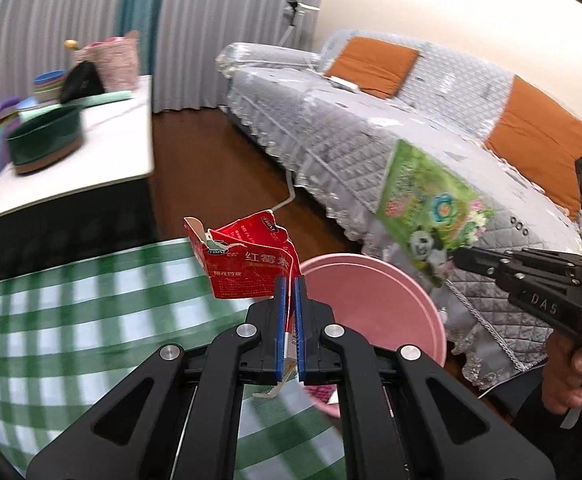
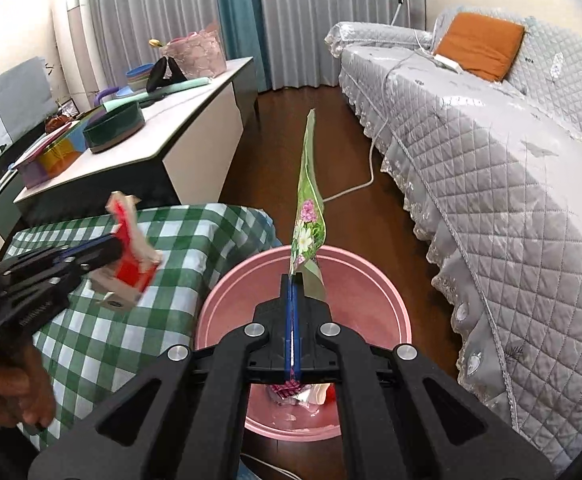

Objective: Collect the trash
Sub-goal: 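Carry the carton and panda packet over the pink basin and open both tools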

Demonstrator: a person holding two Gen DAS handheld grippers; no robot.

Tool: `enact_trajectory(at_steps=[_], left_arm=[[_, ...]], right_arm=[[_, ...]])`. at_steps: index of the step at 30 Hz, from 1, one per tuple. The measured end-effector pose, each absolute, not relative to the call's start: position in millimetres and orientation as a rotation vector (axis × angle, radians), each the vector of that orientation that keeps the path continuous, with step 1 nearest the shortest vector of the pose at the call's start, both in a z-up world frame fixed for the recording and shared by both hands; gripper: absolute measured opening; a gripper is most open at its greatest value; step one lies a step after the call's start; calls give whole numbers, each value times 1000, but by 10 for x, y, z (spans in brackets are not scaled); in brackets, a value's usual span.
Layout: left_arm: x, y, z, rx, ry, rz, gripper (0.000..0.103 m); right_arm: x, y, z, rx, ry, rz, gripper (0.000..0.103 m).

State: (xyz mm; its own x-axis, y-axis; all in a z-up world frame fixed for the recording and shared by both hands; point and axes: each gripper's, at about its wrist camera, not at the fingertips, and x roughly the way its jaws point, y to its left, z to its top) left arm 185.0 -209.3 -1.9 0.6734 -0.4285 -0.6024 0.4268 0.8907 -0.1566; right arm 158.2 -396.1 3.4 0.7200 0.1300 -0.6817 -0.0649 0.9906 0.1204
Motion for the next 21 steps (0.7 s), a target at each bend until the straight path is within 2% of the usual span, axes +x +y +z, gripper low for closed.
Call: enact_trajectory(at_steps=[10,13,14,16,17,18,21], left_arm=[[1961,-2501,-220,34,718,-545,4],[2010,-2563,-255,50,740,-551,5],[2019,-2566,-262,48,743,-554,6],[2036,-2534,-260,43,749,-557,15],[2045,-2505,-251,39,750,-556,19],[2047,-2488,-244,36,749,-553,23],[2045,-2434,-220,30,747,-544,23]], right_arm=[[1583,-4008,-70,84,784,99,1],[1584,-3968,-61,60,776,89,5],[1591,-3958,-68,48,780,81,7],[1590,-3956,-76,45,783,73,22],[1590,-3960,-71,45,780,70,34],[1587,-3964,-64,45,777,67,39],[1581,-3989,-51,56,770,60,40]])
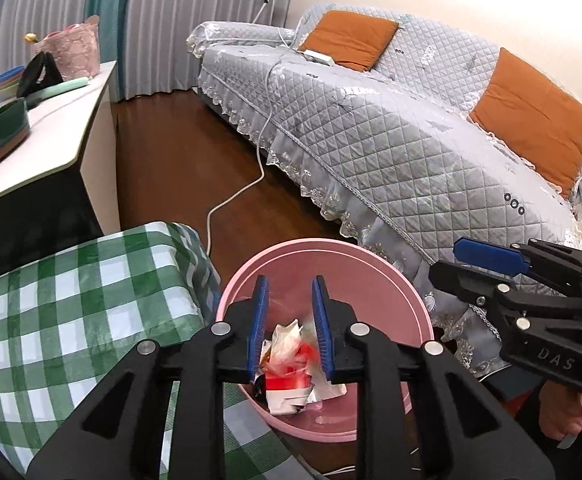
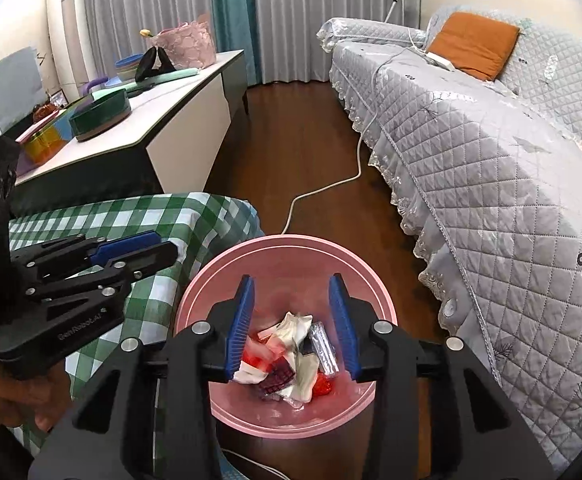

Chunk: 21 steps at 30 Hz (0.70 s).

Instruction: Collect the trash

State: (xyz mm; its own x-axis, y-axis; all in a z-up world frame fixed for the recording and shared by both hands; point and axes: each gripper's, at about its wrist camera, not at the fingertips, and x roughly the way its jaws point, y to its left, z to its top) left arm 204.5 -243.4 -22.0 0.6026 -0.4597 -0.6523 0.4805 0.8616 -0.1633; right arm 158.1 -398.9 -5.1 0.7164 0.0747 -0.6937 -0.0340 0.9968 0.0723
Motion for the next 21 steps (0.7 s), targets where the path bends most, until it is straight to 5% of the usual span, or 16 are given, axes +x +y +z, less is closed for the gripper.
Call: enact_trajectory(at_steps=[4,8,15,21], left_arm=[[1994,-2345,-152,22,742,-529,25],[1874,-2201,-4,23,706,-499,49],[1493,-1692,403,-12,626,-432,73],[1020,-1187,637,-39,546,-319,89]], right_arm=[[1572,-4014,-18,58,755,35,41],[1469,-4006,139,61,686,-1,59],[1163,-3840,461,60,562,-34,94],[804,-3500,701,50,507,-63,98]])
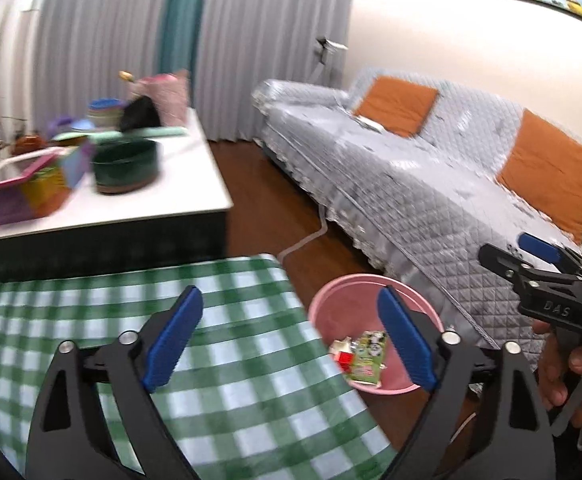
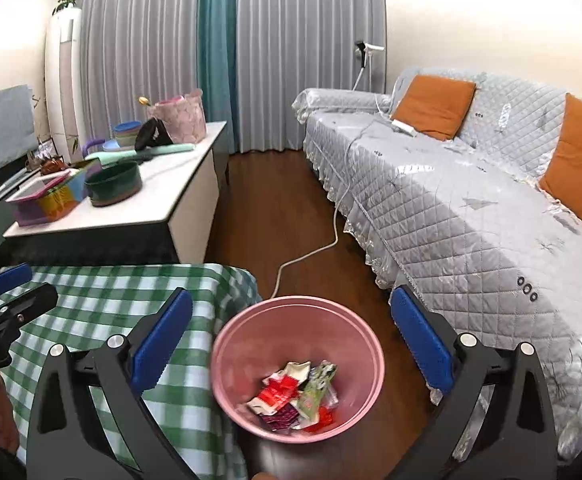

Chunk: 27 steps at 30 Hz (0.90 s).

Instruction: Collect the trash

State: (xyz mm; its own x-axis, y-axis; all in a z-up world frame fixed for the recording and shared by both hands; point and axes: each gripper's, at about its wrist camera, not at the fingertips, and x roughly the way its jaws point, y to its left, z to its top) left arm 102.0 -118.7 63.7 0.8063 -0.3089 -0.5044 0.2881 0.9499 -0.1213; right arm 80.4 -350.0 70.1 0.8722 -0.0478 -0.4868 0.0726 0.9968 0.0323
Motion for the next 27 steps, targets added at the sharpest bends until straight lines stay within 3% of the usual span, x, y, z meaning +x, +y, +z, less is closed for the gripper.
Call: enact_trajectory(at_steps=[15,27], left_arm=[[-284,-545,213,-68,574,-25,95],[-236,-540,-128,-50,633,22,95]], right_arm=[[-293,-2520,349,-31,494,-124,98],[-187,-2511,52,-54,557,-152,98]])
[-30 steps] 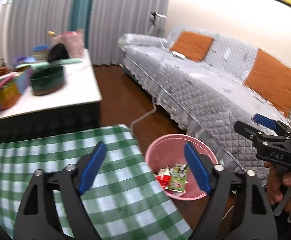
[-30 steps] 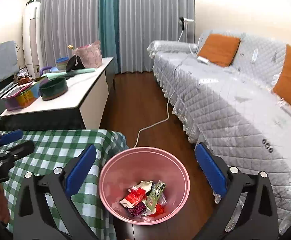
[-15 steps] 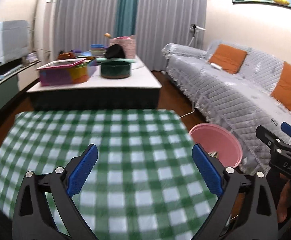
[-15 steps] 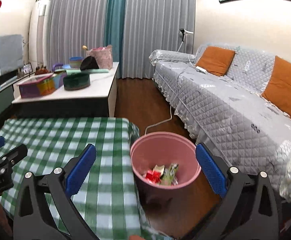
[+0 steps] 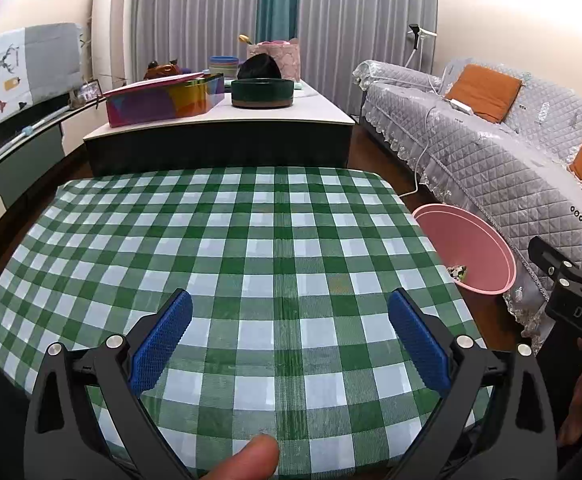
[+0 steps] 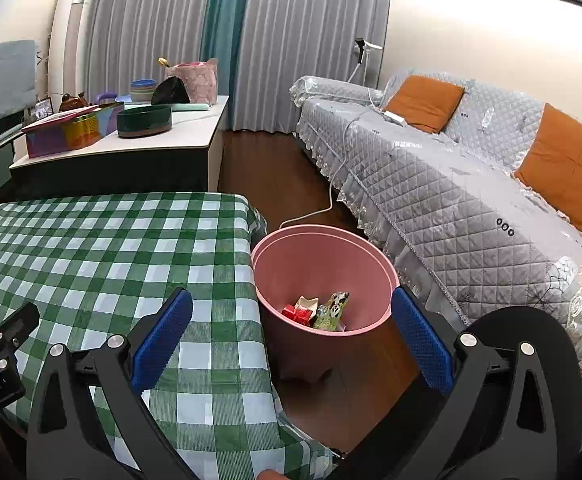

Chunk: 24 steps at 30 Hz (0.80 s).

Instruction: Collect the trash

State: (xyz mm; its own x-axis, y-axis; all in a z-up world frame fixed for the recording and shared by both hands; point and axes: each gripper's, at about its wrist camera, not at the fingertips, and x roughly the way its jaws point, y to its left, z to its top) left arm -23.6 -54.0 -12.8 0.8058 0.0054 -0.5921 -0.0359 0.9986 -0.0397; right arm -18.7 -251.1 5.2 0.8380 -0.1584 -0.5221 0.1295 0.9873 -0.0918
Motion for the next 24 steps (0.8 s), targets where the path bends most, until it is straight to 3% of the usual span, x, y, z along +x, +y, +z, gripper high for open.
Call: enact_trajectory(at_steps=[24], left_arm=[[-187,-639,-197,-43,647,11,95]], right_arm=[[-136,-2469,32,-53,560,-144,98]])
